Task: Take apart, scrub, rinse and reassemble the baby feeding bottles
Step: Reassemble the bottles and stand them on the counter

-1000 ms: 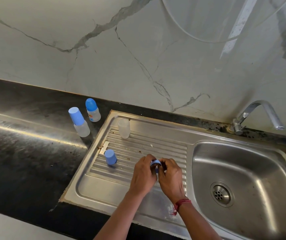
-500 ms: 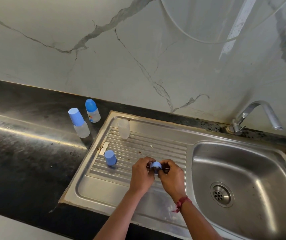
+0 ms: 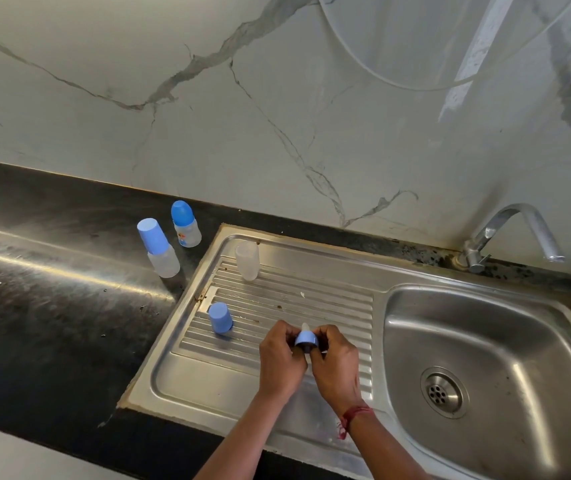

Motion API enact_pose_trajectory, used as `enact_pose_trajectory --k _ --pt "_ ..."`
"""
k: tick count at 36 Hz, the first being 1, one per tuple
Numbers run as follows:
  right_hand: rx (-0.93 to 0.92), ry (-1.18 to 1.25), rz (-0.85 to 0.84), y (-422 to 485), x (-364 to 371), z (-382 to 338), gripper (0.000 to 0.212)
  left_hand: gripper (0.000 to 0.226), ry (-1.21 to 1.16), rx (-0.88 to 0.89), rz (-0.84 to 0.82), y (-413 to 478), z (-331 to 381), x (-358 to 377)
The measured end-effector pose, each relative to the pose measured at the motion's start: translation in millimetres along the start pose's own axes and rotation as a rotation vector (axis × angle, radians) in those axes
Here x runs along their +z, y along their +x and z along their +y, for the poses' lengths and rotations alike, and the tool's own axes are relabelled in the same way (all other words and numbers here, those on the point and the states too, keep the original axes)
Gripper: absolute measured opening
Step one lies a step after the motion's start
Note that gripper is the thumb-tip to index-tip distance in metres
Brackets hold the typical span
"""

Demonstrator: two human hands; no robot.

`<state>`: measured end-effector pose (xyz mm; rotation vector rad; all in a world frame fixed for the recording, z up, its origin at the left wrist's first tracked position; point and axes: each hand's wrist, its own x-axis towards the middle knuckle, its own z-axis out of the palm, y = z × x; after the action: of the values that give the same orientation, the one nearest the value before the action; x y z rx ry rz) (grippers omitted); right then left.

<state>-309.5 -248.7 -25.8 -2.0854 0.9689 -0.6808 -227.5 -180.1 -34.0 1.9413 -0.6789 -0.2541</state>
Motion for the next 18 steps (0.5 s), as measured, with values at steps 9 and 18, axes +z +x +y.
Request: enact_pose_trajectory --k 9,18 --pt "-0.022 0.060 -0.012 -1.0 2.0 0.3 0.035 0.027 -0.043 -0.013 -0.066 3.1 -3.8 -13.4" --pt "-0.164 0.053 0.038 -1.7 7.9 -4.3 0.031 0.031 0.018 0.102 0.007 -3.8 -5.7 -32.1"
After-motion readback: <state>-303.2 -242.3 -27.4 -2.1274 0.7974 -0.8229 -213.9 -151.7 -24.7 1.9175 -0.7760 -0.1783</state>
